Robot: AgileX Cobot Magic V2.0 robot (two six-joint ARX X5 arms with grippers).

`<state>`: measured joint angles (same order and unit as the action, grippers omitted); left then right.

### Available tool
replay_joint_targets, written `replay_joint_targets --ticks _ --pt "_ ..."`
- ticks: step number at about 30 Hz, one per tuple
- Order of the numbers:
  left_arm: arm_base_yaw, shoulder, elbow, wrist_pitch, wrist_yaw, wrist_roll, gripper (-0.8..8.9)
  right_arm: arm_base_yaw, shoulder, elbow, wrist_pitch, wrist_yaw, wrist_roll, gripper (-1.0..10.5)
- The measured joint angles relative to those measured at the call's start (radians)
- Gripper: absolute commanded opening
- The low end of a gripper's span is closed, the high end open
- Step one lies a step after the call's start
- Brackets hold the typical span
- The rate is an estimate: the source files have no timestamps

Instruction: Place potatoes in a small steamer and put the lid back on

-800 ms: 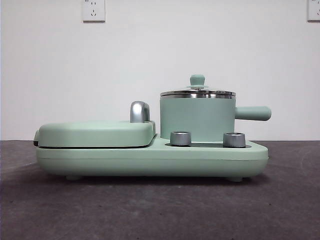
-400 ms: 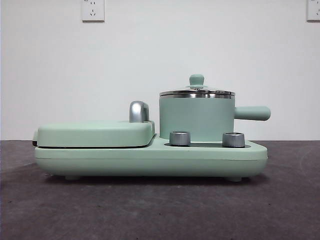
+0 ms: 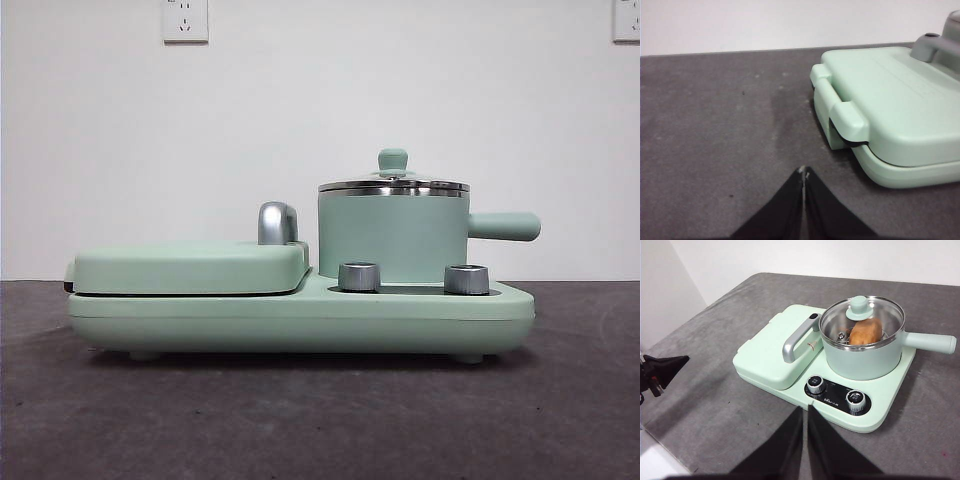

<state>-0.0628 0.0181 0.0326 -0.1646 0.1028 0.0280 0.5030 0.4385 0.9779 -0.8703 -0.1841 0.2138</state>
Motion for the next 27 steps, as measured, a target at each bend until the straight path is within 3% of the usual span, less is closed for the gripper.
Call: replay_joint_targets --ticks 7,27 --pt "0.017 -0.014 0.000 -0.013 -0.034 -0.047 0.05 0.000 0.000 0.000 0.000 0.000 0.000 0.1" --pt "0.017 -0.014 0.000 -0.013 -0.034 -0.051 0.06 0.000 0.000 0.000 0.000 0.000 0.000 0.1"
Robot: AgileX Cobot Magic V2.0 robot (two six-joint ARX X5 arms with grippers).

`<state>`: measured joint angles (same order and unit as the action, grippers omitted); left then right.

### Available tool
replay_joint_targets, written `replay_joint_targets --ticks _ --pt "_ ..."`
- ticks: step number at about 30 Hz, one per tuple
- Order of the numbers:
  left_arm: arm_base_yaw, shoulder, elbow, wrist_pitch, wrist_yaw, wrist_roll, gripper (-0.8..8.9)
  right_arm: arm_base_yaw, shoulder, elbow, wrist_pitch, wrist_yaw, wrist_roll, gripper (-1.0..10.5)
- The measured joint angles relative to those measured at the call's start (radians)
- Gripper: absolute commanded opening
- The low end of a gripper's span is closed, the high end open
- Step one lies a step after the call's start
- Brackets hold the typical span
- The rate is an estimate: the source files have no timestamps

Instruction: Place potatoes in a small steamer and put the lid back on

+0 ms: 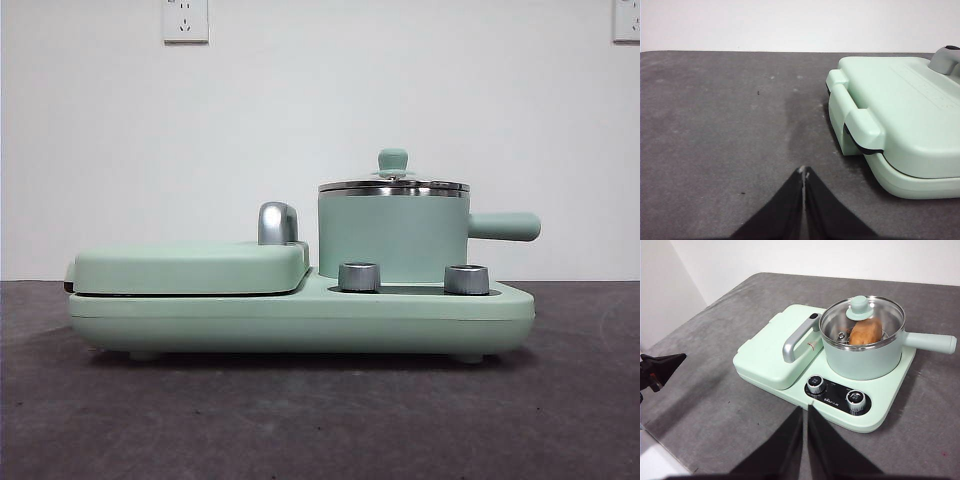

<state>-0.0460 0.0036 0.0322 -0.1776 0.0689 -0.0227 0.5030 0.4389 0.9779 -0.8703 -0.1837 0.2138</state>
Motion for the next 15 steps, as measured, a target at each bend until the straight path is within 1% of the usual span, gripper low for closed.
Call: replay_joint_targets --ticks 6,9,12,15 --pt "0.000 0.000 0.000 0.000 0.000 0.000 0.05 -0.003 0.000 0.000 0.000 0.000 0.000 0.1" --pt "0.000 0.000 0.000 0.000 0.000 0.000 0.05 -0.042 -0.001 -0.008 0.026 -0.005 0.000 0.1" --pt "0.000 0.000 0.000 0.000 0.000 0.000 0.05 -0.107 -0.028 -0.083 0.159 -0.006 0.000 0.1" --pt "0.000 0.000 0.000 0.000 0.000 0.000 0.05 -0.186 -0.086 -0.229 0.359 -0.007 0.000 0.1"
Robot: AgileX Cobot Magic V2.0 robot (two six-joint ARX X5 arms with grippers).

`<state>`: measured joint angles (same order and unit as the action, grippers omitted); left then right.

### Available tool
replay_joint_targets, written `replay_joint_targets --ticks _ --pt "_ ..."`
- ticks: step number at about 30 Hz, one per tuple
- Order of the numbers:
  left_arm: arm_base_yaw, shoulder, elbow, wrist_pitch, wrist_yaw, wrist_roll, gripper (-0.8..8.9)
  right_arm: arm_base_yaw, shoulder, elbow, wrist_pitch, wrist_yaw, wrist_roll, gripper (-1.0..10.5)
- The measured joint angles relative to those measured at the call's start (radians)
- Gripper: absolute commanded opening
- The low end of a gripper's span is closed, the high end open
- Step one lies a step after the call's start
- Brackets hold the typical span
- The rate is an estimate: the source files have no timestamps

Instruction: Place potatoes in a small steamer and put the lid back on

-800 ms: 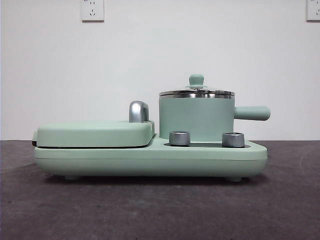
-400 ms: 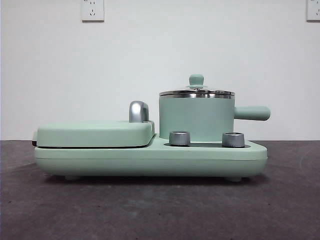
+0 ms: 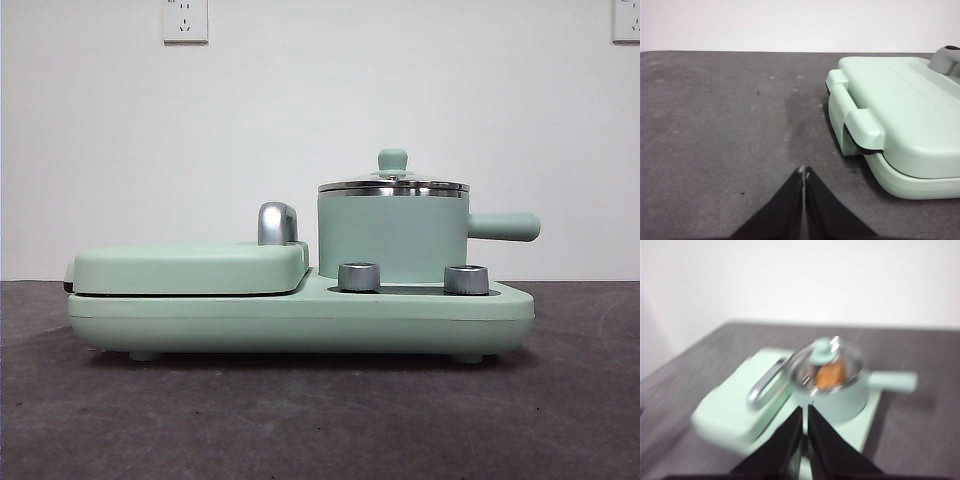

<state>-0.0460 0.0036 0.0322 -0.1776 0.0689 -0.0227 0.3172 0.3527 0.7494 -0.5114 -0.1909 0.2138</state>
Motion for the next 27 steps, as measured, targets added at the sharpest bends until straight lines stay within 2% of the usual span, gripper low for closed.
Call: replay_joint_targets --ticks 4,8,13,21,27 --pt "0.000 0.000 0.000 0.000 0.000 0.000 0.05 -0.090 -0.108 -0.205 0.200 0.008 0.000 0.1" --pt "0.000 0.000 0.000 0.000 0.000 0.000 0.05 -0.168 -0.220 -0.384 0.264 0.054 -0.002 0.1" --pt "0.000 0.000 0.000 0.000 0.000 0.000 0.05 -0.245 -0.330 -0.548 0.278 0.072 -0.002 0.1" --pt "0.000 0.000 0.000 0.000 0.000 0.000 0.05 -0.281 -0.348 -0.677 0.286 0.214 -0.053 0.1" --pt "0.000 0.000 0.000 0.000 -0.001 0.000 0.05 -0.281 -0.346 -0.728 0.336 0.192 -0.106 0.1"
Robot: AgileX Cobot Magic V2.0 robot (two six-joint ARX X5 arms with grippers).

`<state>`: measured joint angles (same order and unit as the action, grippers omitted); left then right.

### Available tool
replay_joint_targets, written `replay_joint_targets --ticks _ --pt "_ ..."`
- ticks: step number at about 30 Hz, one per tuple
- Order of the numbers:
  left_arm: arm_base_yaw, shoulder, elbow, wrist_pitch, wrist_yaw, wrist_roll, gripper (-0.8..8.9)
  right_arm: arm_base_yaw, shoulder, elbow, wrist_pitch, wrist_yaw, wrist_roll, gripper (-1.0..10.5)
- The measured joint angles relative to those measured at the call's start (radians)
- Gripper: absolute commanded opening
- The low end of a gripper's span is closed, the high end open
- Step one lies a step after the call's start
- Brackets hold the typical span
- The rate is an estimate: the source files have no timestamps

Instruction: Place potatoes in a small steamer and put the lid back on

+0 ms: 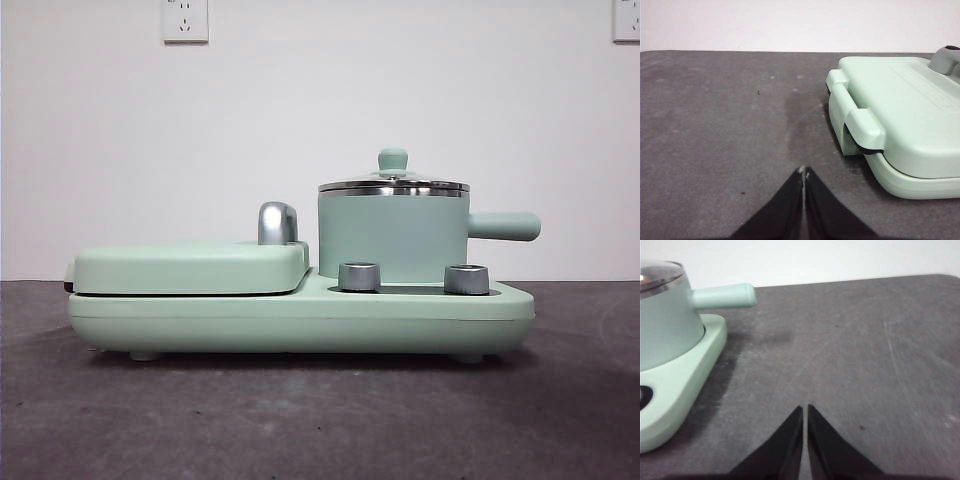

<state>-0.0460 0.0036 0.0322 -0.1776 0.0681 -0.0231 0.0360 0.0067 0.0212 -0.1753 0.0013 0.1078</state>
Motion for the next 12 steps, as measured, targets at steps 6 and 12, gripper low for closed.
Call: replay_joint_targets --ticks 6,12 --pt "0.000 0.000 0.000 0.000 -0.001 0.000 0.05 0.000 0.000 -0.002 0.001 -0.001 -0.062 0.1" --pt "0.000 0.000 0.000 0.000 -0.001 0.000 0.05 0.000 0.000 -0.002 0.004 -0.001 -0.085 0.1"
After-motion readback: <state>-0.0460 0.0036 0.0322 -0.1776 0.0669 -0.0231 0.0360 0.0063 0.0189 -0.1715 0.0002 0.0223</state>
